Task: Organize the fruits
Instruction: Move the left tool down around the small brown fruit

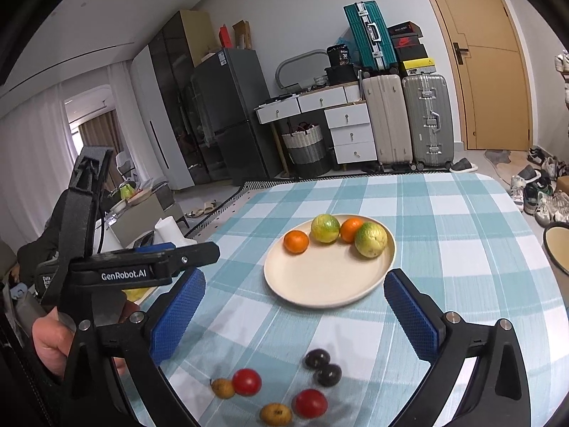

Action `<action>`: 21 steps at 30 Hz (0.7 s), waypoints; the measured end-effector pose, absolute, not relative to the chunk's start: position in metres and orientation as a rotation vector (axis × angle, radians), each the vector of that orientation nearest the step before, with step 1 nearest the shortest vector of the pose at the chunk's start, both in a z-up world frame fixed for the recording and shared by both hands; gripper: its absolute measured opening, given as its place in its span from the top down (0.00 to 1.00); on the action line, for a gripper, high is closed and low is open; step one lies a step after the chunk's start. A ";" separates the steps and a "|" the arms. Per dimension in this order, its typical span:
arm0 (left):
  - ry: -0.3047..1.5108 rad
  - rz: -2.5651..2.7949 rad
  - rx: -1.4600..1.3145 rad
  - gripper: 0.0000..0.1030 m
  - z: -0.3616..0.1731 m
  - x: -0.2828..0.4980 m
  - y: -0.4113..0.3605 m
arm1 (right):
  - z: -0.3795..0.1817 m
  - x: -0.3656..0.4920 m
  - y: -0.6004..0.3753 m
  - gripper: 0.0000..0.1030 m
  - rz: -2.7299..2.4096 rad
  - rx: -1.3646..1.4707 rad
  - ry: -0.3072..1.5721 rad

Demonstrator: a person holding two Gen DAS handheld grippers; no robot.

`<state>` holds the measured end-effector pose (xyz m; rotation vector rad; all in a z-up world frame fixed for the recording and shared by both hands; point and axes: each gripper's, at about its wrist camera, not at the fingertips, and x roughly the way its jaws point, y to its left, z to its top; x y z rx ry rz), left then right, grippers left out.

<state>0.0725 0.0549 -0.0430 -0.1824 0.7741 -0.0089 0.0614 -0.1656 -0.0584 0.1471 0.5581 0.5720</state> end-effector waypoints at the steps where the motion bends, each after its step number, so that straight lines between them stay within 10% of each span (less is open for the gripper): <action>1: 0.782 -0.014 -0.181 0.01 -0.046 0.071 0.054 | -0.059 0.058 -0.167 0.00 0.568 0.144 0.554; 21: 0.908 -0.103 -0.153 0.01 -0.115 0.023 0.042 | -0.099 0.019 -0.181 0.00 0.528 0.171 0.633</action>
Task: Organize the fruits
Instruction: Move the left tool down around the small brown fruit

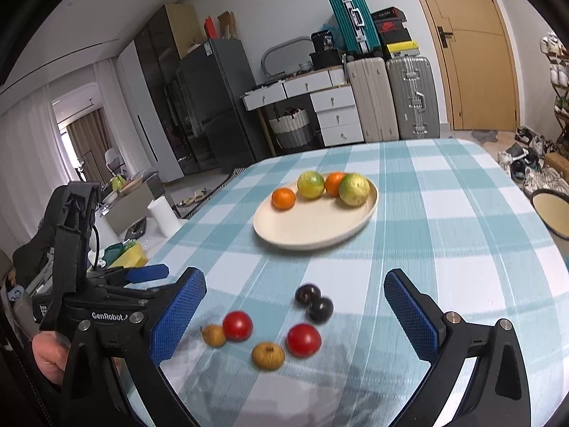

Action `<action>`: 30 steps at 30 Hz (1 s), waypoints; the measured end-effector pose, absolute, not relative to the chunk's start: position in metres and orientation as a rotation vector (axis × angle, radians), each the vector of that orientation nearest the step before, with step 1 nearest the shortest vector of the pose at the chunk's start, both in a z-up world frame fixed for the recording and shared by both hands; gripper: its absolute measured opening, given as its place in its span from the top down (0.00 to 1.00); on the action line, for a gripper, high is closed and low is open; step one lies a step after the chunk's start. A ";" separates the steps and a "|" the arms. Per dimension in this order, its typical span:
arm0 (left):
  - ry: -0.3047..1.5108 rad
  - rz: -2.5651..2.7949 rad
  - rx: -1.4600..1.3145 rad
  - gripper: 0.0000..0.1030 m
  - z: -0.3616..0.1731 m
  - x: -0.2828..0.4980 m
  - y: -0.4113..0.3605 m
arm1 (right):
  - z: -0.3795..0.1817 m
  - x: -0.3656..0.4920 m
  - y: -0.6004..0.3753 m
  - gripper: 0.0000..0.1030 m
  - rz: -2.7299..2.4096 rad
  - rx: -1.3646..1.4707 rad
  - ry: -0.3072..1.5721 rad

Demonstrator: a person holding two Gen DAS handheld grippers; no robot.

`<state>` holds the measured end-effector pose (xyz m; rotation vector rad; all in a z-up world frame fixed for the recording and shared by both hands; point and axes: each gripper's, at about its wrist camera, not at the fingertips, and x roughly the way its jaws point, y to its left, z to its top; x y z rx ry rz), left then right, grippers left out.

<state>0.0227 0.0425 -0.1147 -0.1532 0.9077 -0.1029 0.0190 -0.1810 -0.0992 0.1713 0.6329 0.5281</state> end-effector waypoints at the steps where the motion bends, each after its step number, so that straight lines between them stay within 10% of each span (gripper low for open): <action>1: 0.913 -0.109 -0.156 0.01 -0.117 0.021 0.042 | -0.101 0.017 -0.181 0.00 0.527 0.169 0.638; 13: 0.959 -0.159 -0.152 0.03 -0.137 0.013 0.031 | -0.110 0.006 -0.180 0.00 0.525 0.152 0.658; 28: 0.980 -0.274 -0.107 0.56 -0.141 0.010 0.016 | -0.120 0.005 -0.186 0.00 0.519 0.161 0.696; 30: 0.977 -0.280 -0.103 0.76 -0.141 0.010 0.015 | -0.121 0.005 -0.185 0.00 0.521 0.158 0.702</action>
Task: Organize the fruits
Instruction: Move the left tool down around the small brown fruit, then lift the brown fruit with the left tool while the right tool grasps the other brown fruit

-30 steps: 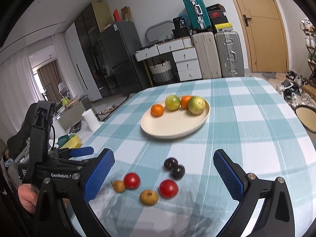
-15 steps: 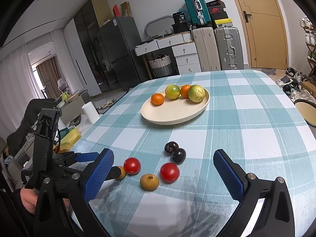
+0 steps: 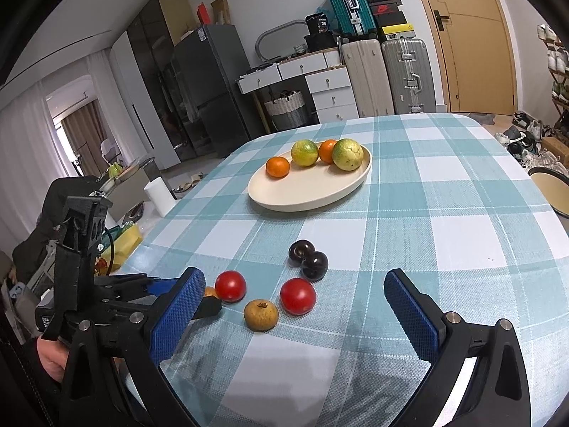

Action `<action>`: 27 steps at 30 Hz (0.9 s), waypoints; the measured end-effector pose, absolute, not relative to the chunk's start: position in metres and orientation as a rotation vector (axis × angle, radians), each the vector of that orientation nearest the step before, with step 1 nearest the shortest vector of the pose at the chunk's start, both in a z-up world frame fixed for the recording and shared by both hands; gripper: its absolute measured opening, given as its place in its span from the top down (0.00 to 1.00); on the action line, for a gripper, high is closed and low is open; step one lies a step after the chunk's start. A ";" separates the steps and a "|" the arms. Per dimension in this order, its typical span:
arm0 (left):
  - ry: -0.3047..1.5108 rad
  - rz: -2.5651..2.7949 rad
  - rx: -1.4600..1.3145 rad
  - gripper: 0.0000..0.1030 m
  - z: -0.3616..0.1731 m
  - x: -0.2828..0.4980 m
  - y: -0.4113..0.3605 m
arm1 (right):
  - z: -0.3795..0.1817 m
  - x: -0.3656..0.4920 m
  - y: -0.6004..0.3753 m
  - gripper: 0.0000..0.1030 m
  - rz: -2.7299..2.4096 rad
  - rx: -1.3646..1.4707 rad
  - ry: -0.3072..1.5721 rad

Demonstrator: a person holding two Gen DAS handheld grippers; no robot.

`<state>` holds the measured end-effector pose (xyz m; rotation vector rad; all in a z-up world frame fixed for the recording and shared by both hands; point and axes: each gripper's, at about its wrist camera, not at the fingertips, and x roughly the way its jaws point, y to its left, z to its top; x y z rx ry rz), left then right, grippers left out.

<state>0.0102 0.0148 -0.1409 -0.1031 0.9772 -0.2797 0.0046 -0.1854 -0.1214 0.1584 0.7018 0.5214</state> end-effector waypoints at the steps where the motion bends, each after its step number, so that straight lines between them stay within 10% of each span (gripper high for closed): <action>1: 0.976 -0.285 -0.105 0.77 -0.141 0.009 0.015 | -0.122 0.005 -0.185 0.00 0.523 0.159 0.706; 27: 0.912 -0.339 -0.189 0.77 -0.124 -0.001 0.038 | -0.148 -0.005 -0.151 0.02 0.575 0.167 0.858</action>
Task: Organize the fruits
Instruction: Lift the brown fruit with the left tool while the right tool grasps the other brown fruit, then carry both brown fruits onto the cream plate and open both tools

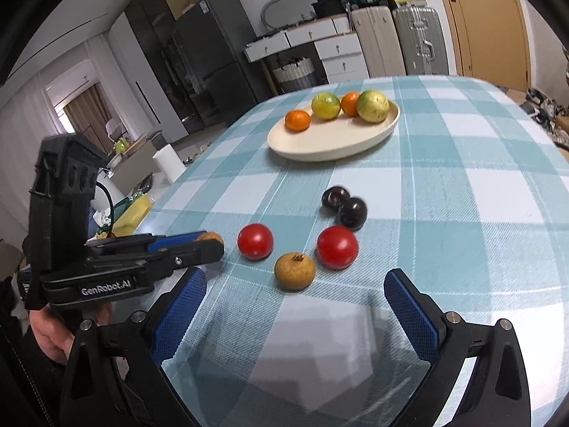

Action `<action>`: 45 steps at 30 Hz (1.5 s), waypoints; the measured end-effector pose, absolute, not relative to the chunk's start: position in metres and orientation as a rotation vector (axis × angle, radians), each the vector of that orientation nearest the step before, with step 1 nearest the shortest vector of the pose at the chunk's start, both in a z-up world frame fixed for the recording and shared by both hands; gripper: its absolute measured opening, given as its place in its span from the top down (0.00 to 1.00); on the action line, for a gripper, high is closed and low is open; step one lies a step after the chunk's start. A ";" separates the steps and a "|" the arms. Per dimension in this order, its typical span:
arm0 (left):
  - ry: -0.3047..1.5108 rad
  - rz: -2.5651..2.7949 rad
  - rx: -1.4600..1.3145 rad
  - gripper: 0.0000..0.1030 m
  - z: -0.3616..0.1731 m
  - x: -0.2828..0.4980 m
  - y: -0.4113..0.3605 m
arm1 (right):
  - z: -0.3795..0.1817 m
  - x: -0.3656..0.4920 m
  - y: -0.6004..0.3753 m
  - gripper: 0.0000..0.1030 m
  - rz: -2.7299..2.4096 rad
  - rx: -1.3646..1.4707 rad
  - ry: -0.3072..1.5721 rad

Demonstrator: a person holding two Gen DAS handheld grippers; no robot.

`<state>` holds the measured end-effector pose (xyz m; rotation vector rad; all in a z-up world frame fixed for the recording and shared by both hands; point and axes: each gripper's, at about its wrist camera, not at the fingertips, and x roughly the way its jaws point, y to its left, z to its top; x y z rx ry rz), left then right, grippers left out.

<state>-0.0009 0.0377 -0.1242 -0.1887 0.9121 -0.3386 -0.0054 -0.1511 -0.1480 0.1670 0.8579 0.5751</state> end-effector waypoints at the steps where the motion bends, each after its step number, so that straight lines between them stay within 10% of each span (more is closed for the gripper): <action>1: 0.909 -0.339 -0.191 0.77 -0.124 -0.001 0.038 | -0.149 -0.005 -0.149 0.03 0.578 0.171 0.865; 15: 0.918 -0.351 -0.241 0.77 -0.130 0.000 0.050 | -0.157 0.004 -0.133 0.29 0.520 0.159 0.911; 27: 0.940 -0.341 -0.253 0.78 -0.135 0.001 0.053 | -0.162 0.009 -0.134 0.71 0.486 0.186 0.930; 45: 0.922 -0.320 -0.280 0.77 -0.098 0.058 0.061 | -0.117 0.031 -0.156 0.72 0.534 0.212 0.764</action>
